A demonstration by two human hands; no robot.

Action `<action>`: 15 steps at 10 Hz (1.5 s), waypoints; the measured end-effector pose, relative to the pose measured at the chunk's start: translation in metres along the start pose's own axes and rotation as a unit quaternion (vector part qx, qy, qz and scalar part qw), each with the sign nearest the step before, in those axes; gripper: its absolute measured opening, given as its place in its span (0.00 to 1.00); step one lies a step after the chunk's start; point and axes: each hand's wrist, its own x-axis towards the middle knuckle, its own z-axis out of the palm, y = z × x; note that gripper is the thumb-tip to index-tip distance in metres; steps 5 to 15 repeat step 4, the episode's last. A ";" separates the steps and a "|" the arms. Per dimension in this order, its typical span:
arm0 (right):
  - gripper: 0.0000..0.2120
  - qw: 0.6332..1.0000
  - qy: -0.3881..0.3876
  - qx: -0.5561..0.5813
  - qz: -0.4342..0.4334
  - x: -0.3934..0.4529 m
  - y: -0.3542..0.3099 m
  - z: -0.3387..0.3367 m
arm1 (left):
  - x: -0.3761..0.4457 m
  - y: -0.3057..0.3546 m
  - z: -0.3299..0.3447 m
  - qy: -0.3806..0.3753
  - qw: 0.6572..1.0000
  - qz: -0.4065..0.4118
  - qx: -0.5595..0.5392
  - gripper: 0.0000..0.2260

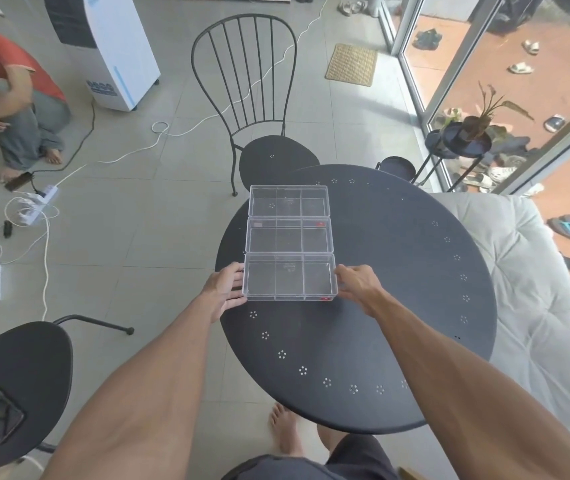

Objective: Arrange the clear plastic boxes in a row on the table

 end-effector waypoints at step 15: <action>0.19 1.000 0.007 -0.023 -0.009 0.001 -0.003 -0.004 | -0.009 0.005 0.008 0.060 0.997 0.014 0.038 0.18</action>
